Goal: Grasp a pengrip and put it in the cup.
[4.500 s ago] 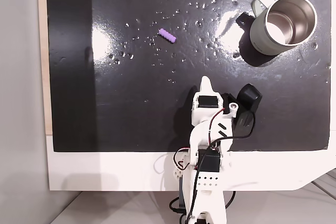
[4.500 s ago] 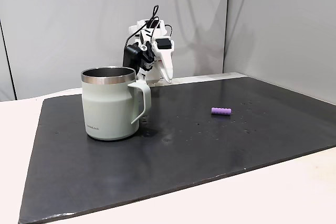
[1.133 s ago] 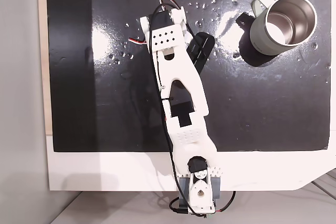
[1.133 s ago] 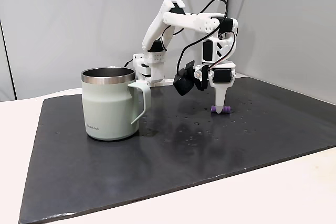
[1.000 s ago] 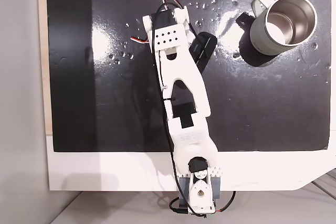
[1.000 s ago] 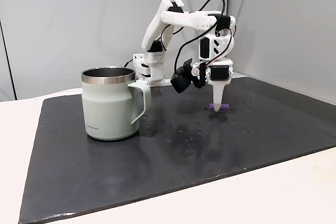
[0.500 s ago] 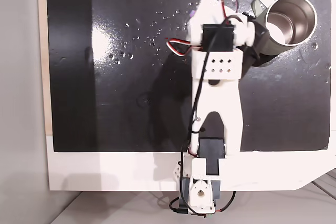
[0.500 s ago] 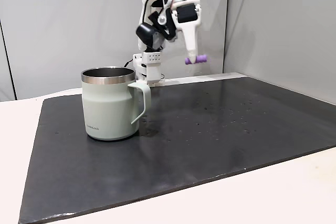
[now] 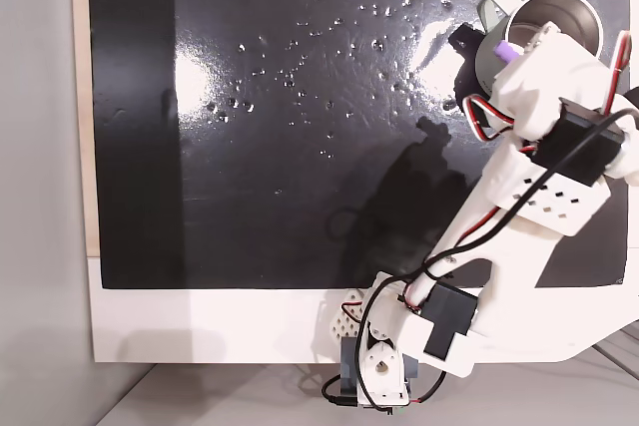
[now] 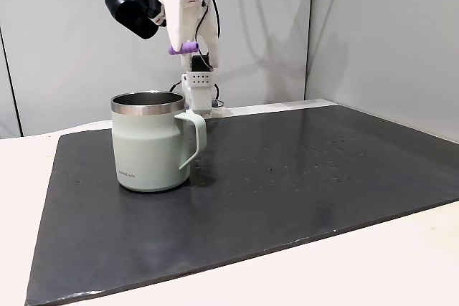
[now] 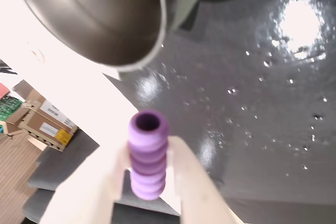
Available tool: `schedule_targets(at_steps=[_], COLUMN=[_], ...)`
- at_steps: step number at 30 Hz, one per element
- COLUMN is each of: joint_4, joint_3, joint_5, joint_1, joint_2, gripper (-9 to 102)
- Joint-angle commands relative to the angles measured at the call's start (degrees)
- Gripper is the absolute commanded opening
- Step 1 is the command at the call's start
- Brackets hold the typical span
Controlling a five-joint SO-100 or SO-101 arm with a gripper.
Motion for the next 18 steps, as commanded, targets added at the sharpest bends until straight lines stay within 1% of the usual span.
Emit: schedule_targets(at_steps=[1,9,14,18], joint_4=[-0.70,-0.62,1.93,5.89], joint_3=[-3.87,-15.21,-27.25,-38.85], joint_5=[-1.58,-3.60,-4.04,-4.22], joint_1=[3.43,7.21,6.86,6.77], joint_2=[-0.44,-13.18,-22.50,-30.32], gripper=[0,0,0,0])
